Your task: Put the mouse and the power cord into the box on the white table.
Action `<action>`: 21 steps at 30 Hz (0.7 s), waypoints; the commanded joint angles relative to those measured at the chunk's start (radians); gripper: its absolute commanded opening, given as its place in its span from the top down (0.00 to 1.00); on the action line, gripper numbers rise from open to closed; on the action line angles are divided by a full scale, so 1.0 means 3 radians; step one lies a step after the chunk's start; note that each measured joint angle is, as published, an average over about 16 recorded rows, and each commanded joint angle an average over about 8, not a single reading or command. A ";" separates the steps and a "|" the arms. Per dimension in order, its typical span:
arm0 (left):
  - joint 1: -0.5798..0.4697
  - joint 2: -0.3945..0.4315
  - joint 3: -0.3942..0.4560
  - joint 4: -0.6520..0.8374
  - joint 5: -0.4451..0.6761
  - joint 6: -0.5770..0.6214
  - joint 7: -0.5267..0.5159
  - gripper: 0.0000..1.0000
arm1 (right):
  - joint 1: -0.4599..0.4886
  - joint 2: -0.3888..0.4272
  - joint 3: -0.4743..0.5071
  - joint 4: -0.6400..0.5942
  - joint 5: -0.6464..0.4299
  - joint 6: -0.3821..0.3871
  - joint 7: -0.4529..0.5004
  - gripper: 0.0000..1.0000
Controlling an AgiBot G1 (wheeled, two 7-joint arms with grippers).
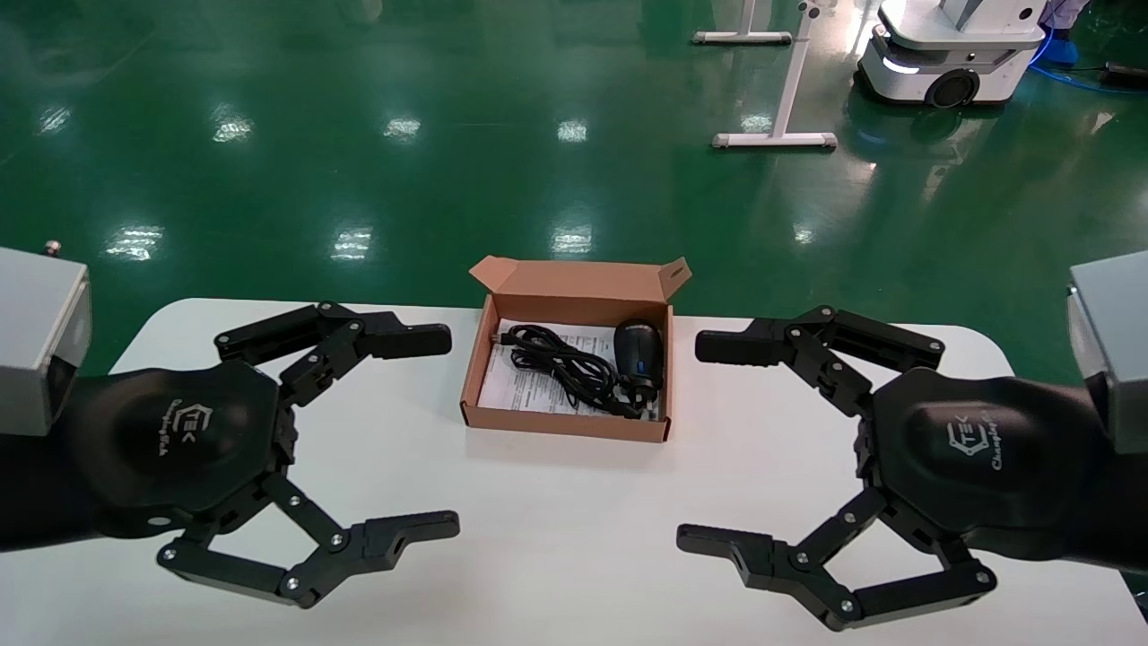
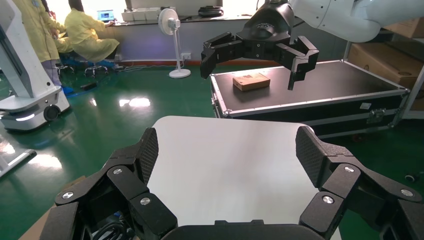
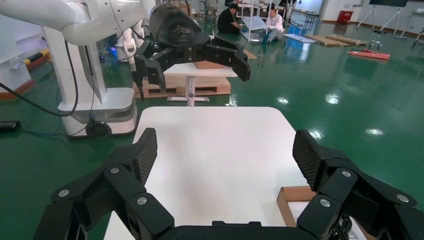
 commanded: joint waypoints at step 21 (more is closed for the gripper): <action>0.0000 0.0000 0.0000 0.0000 0.0000 0.0000 0.0000 0.00 | 0.0000 0.0000 0.0000 0.0000 0.0000 0.0000 0.0000 0.00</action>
